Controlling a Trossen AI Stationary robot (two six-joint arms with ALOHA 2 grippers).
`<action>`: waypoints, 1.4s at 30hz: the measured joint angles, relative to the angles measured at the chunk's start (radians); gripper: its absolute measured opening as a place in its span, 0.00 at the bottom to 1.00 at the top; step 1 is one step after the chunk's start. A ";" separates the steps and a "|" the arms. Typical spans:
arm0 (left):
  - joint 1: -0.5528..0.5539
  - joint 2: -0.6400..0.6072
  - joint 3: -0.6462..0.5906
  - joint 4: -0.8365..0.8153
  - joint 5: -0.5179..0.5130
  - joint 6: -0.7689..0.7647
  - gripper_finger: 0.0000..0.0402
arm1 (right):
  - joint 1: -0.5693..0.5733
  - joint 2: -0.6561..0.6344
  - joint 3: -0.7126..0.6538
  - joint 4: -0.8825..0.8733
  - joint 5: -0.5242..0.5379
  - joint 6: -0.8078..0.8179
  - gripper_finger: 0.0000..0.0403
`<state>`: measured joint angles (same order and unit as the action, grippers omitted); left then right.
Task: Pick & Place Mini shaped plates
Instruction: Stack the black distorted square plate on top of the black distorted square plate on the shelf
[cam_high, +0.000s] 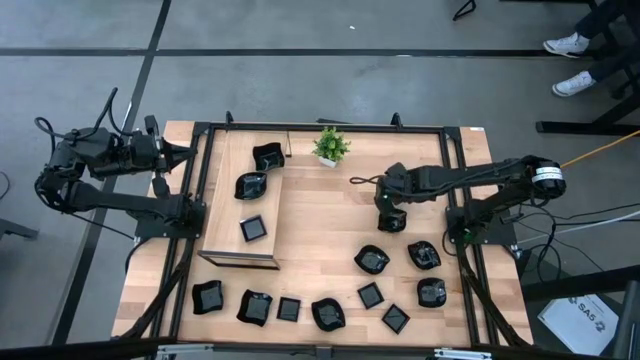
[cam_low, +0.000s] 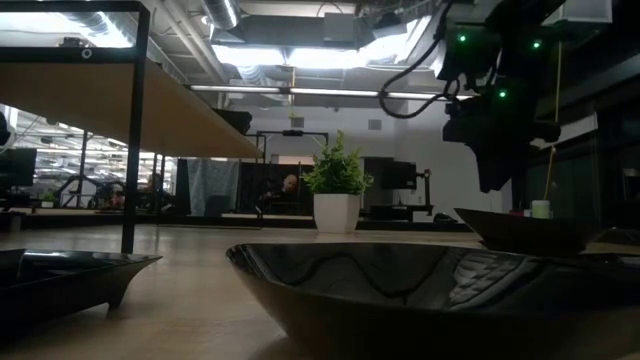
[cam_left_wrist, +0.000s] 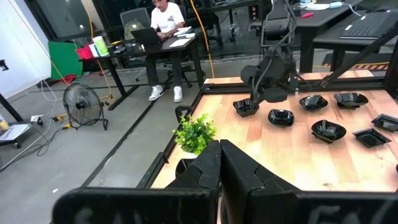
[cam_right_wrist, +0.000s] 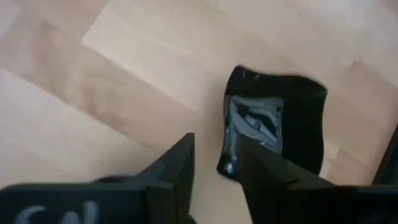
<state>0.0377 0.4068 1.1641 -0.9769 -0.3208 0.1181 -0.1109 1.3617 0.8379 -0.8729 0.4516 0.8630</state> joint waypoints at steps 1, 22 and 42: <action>0.000 0.000 0.000 0.000 0.000 0.000 0.01 | -0.003 0.000 0.000 0.006 0.001 -0.009 0.33; 0.000 0.000 0.000 0.000 0.000 0.000 0.01 | -0.023 0.057 0.000 0.073 -0.002 -0.025 0.45; 0.000 0.000 0.000 0.000 0.000 0.000 0.01 | -0.052 0.269 0.000 0.071 0.064 -0.033 0.27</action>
<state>0.0376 0.4068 1.1641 -0.9769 -0.3209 0.1182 -0.1626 1.6302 0.8379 -0.8017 0.5159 0.8299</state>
